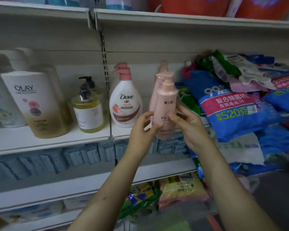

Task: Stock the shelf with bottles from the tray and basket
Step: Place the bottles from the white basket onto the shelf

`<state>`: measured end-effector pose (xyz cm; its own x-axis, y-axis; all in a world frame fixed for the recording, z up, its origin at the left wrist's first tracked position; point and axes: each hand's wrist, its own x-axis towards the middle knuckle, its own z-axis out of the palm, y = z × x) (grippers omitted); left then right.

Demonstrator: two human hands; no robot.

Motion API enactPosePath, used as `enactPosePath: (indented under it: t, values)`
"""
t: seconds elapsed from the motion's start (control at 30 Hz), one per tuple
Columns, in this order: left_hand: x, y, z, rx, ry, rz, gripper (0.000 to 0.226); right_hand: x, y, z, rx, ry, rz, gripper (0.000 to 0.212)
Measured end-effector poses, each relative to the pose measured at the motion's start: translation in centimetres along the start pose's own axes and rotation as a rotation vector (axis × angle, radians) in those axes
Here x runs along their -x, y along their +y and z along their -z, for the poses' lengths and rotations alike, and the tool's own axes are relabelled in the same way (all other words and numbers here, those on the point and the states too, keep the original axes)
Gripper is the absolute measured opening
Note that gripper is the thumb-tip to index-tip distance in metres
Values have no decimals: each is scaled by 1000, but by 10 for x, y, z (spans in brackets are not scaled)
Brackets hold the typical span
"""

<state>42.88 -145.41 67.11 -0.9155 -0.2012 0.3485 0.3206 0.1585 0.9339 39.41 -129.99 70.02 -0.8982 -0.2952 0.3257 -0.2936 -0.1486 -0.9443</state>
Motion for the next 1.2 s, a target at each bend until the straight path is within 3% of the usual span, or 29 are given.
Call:
enactPosePath:
  t: [0.33, 1.2]
  values:
    - [-15, 1, -30, 7, 86, -7, 38, -35, 12, 26, -77, -119, -47, 60]
    - [-72, -26, -43, -101, 164, 25, 46, -93, 40, 24, -137, -88, -56, 51]
